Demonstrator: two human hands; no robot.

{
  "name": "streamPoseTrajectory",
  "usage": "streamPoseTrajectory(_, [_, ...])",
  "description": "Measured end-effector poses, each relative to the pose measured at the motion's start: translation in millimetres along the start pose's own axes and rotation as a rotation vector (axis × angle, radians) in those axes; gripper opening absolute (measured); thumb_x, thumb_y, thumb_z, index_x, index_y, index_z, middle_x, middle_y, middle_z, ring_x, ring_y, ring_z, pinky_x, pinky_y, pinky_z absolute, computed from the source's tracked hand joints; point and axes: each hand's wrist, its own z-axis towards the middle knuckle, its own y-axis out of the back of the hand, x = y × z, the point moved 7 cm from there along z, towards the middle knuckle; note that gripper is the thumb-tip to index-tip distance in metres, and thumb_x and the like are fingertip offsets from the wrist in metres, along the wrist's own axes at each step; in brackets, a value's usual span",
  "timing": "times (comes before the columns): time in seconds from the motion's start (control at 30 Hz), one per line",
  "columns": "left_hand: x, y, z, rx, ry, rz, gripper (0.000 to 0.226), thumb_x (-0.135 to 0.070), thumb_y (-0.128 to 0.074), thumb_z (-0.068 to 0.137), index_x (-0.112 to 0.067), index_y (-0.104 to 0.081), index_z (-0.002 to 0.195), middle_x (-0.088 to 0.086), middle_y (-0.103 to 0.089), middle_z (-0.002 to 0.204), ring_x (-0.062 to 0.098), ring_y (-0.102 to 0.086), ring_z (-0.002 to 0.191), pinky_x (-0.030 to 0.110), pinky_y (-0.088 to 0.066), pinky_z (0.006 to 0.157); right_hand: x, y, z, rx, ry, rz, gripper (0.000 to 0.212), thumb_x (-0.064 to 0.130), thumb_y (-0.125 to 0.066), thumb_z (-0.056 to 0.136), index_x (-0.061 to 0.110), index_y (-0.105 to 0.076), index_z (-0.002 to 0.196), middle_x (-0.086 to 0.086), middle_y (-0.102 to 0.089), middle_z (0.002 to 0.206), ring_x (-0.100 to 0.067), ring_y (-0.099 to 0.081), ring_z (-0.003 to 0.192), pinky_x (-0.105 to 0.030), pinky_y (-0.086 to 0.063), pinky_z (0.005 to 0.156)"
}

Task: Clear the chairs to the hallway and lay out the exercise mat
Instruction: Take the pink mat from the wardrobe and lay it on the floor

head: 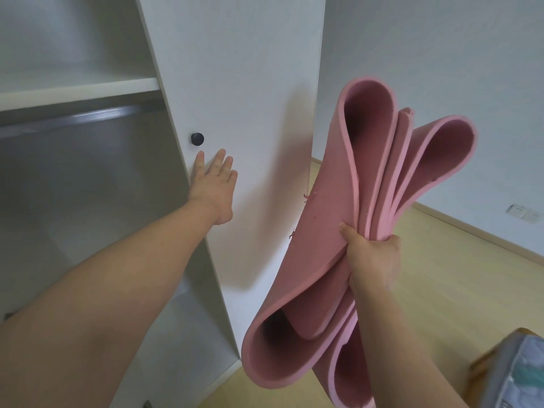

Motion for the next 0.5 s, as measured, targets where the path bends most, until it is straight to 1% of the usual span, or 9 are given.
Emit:
streamPoseTrajectory(0.07, [-0.2, 0.7, -3.4, 0.004, -0.025, -0.047, 0.089, -0.031, -0.043, 0.084, -0.021, -0.001, 0.162, 0.006, 0.009, 0.171, 0.032, 0.024, 0.153, 0.066, 0.016, 0.117, 1.1, 4.2, 0.7, 0.001, -0.002, 0.005, 0.077, 0.062, -0.082, 0.050, 0.018, -0.051, 0.106, 0.010, -0.059, 0.089, -0.020, -0.063, 0.078, -0.039, -0.054, 0.073])
streamPoseTrajectory(0.13, [-3.9, 3.1, -12.8, -0.016, -0.047, -0.147, 0.087, -0.031, -0.045, 0.087, -0.024, -0.003, 0.162, 0.008, 0.001, 0.171, 0.031, 0.018, 0.155, 0.061, 0.013, 0.120, 1.7, 7.8, 0.0, 0.012, -0.002, 0.006, 0.075, 0.060, -0.083, 0.052, 0.018, -0.051, 0.106, 0.010, -0.059, 0.089, -0.022, -0.063, 0.080, -0.038, -0.052, 0.072])
streamPoseTrajectory(0.17, [-8.9, 7.5, -18.2, -0.070, -0.064, -0.246, 0.083, -0.029, -0.047, 0.089, -0.025, -0.008, 0.162, 0.008, -0.007, 0.170, 0.030, 0.011, 0.156, 0.058, 0.010, 0.122, 1.7, 9.3, 0.1, 0.015, -0.003, 0.015, 0.074, 0.058, -0.084, 0.053, 0.018, -0.052, 0.107, 0.009, -0.060, 0.090, -0.022, -0.063, 0.081, -0.037, -0.051, 0.072])
streamPoseTrajectory(0.23, [-20.1, 21.7, -38.0, -0.209, -0.100, -0.568, 0.073, -0.020, -0.051, 0.092, -0.024, -0.025, 0.159, 0.006, -0.021, 0.168, 0.026, -0.007, 0.157, 0.047, 0.000, 0.126, 2.5, 12.0, -2.1, 0.030, -0.003, 0.035, 0.075, 0.055, -0.086, 0.056, 0.017, -0.052, 0.111, 0.005, -0.061, 0.095, -0.023, -0.063, 0.084, -0.038, -0.051, 0.074])
streamPoseTrajectory(0.3, [-32.0, 33.4, -64.2, -0.300, -0.116, -0.888, 0.064, -0.011, -0.053, 0.092, -0.022, -0.039, 0.154, 0.005, -0.030, 0.165, 0.022, -0.021, 0.155, 0.039, -0.007, 0.127, 2.4, 14.0, -5.1, 0.047, -0.001, 0.019, 0.078, 0.055, -0.086, 0.058, 0.015, -0.052, 0.116, 0.001, -0.062, 0.102, -0.026, -0.063, 0.088, -0.039, -0.052, 0.076])
streamPoseTrajectory(0.33, [-37.9, 38.9, -76.3, -0.339, -0.122, -0.976, 0.061, -0.008, -0.053, 0.092, -0.021, -0.045, 0.151, 0.005, -0.033, 0.164, 0.021, -0.025, 0.153, 0.038, -0.009, 0.127, 1.8, 15.0, -6.8, 0.048, 0.001, 0.014, 0.080, 0.054, -0.086, 0.058, 0.014, -0.052, 0.118, -0.001, -0.063, 0.105, -0.027, -0.064, 0.091, -0.040, -0.053, 0.078])
streamPoseTrajectory(0.43, [-50.4, 53.4, -114.3, -0.399, -0.084, -1.102, 0.057, -0.007, -0.055, 0.091, -0.021, -0.050, 0.147, 0.003, -0.040, 0.160, 0.019, -0.032, 0.150, 0.037, -0.013, 0.127, -0.6, 17.9, -15.5, 0.065, 0.013, 0.003, 0.086, 0.055, -0.086, 0.058, 0.011, -0.052, 0.123, -0.005, -0.063, 0.114, -0.031, -0.064, 0.100, -0.047, -0.055, 0.090])
streamPoseTrajectory(0.5, [-53.8, 63.0, -137.7, -0.418, -0.067, -1.122, 0.057, -0.009, -0.056, 0.091, -0.021, -0.051, 0.146, 0.003, -0.042, 0.159, 0.018, -0.034, 0.148, 0.036, -0.014, 0.126, -3.8, 19.0, -22.5, 0.087, 0.010, -0.014, 0.087, 0.055, -0.085, 0.057, 0.011, -0.052, 0.124, -0.005, -0.063, 0.114, -0.031, -0.064, 0.099, -0.047, -0.055, 0.089])
